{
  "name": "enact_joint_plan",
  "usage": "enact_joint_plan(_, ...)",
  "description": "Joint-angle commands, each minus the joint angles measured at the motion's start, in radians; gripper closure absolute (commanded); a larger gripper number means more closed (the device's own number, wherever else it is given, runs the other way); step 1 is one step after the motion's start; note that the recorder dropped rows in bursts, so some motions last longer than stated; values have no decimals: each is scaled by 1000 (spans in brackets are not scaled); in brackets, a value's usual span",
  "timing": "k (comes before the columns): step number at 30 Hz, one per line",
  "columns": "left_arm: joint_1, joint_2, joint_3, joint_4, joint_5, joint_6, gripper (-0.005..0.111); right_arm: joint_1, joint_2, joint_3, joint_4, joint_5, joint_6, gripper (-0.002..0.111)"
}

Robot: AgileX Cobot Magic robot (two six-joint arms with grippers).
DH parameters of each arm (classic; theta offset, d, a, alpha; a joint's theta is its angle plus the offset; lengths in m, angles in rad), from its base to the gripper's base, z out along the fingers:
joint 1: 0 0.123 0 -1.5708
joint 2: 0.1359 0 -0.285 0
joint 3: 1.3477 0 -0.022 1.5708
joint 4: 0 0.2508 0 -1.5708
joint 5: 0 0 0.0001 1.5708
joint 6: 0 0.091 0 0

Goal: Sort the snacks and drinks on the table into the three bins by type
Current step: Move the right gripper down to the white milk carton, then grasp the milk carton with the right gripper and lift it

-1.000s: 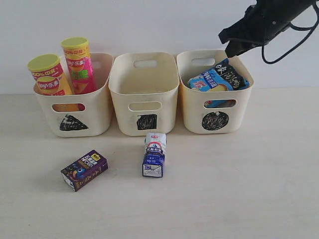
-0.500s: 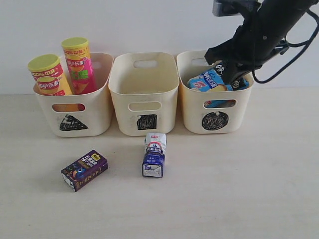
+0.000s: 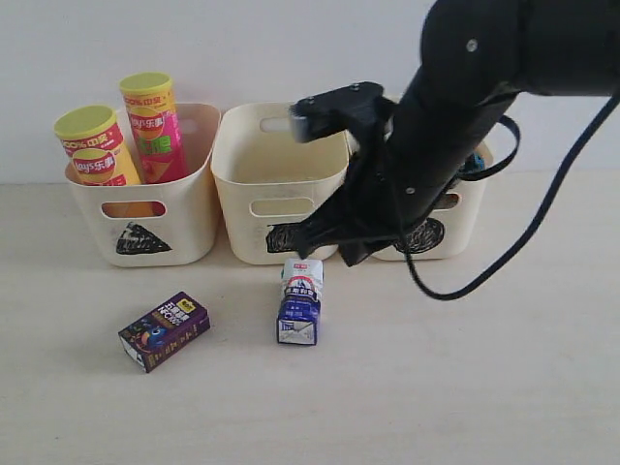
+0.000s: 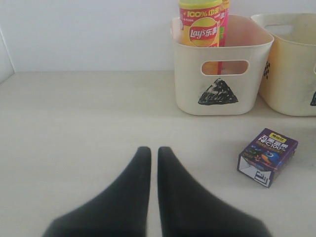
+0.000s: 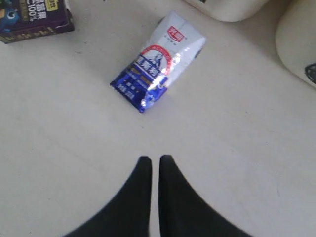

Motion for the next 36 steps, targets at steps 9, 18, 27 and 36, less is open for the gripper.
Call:
enact_joint_plan(9,-1,-4,3,-4,0,4,102,189,68,2,-307,-59,309,108)
enact_joint_plan(18,-1,-4,3,-4,0,4,102,189,88,0,-303,-154,387,56)
enact_joint_plan(27,-1,-4,3,-4,0,4,102,174,196,-48,-308,-129,575,12)
enact_joint_plan(36,-1,-4,3,-4,0,4,102,148,353,-187,-312,-31,609,19)
